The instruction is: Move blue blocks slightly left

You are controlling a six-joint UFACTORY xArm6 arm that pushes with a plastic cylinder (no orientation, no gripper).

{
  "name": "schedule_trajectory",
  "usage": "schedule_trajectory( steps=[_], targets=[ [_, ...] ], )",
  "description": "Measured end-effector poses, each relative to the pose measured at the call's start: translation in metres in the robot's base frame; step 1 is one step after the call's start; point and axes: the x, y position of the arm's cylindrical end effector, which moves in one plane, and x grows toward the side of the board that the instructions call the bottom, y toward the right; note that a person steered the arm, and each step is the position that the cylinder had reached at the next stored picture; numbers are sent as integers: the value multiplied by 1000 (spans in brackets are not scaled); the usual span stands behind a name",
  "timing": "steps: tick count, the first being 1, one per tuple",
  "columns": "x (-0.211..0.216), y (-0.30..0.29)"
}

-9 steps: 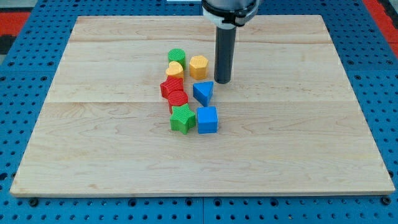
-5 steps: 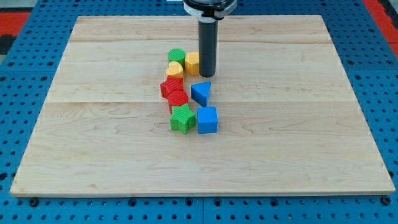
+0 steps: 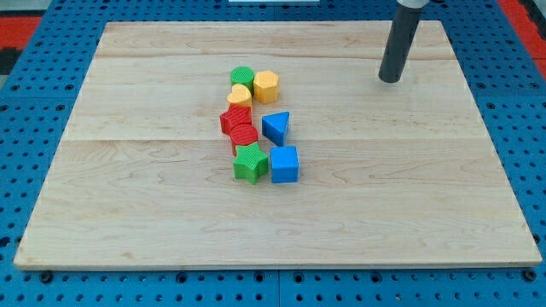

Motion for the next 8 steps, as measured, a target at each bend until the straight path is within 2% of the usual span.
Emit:
schedule_trajectory(
  steps=[3, 4, 8],
  targets=[
    [102, -117],
    [118, -117],
    [108, -141]
  ],
)
